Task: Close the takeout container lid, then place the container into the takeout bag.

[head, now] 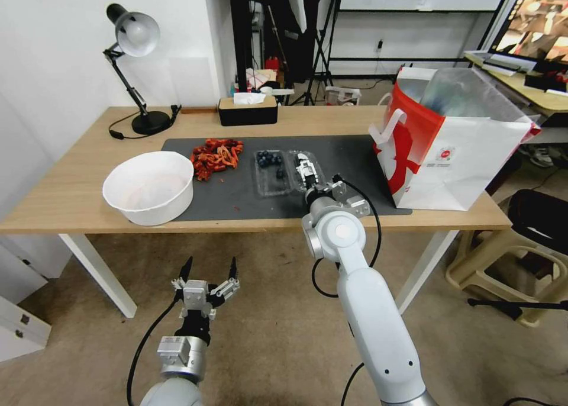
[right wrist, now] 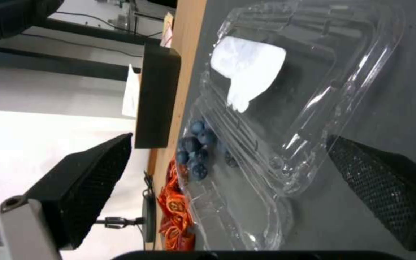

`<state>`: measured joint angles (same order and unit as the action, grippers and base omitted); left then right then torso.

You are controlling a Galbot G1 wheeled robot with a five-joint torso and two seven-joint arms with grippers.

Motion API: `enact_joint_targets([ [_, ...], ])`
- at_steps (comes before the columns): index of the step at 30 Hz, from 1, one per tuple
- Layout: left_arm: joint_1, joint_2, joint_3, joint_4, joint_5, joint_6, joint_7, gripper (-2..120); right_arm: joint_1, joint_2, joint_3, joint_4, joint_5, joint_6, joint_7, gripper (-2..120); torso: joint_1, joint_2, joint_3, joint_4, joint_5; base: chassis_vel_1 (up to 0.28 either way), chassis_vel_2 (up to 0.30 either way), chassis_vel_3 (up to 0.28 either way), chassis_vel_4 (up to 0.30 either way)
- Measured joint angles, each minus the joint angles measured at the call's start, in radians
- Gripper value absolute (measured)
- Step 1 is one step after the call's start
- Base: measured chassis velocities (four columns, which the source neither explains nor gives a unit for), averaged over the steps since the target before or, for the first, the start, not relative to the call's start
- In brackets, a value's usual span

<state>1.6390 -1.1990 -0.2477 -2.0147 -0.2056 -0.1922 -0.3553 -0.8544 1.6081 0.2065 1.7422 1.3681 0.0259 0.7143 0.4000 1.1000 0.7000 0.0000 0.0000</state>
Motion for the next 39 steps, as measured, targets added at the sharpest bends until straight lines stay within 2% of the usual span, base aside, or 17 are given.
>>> enact_joint_targets([
  [22,0.001,-0.001,-0.002,0.003,0.001,-0.006,-0.001,100,-0.009,0.0,-0.007,0.001,-0.091,0.005,-0.022,100,0.0,0.0,0.0,-0.0001,0.0001,0.0,0.0,0.0,0.0],
  [26,0.002,-0.002,0.0,0.003,0.002,-0.007,-0.001,100,-0.012,0.0,-0.011,-0.002,-0.146,0.003,-0.044,100,0.0,0.0,0.0,0.0,0.0001,0.0,0.0,0.0,0.0],
  [29,0.006,-0.002,0.0,0.003,0.005,-0.012,-0.001,100,-0.023,0.0,-0.03,-0.007,-0.247,-0.001,-0.086,100,0.0,0.0,0.0,0.0,0.0001,0.0,0.0,0.0,0.0],
  [34,0.007,-0.003,0.0,0.006,0.008,-0.018,-0.001,100,-0.03,0.0,-0.048,-0.007,-0.317,-0.003,-0.111,100,0.0,0.0,0.0,0.0,0.0,0.0,0.0,0.0,0.0],
  [37,0.009,-0.005,0.002,0.006,0.011,-0.022,-0.001,100,-0.037,0.0,-0.066,-0.014,-0.41,-0.006,-0.146,100,0.0,0.0,0.0,0.0,0.0,0.0,0.0,0.0,0.0],
  [39,0.009,-0.005,0.002,0.006,0.011,-0.022,-0.001,100,-0.038,0.0,-0.068,-0.014,-0.415,-0.006,-0.148,100,0.0,0.0,0.0,0.0,0.0,0.0,0.0,0.0,0.0],
])
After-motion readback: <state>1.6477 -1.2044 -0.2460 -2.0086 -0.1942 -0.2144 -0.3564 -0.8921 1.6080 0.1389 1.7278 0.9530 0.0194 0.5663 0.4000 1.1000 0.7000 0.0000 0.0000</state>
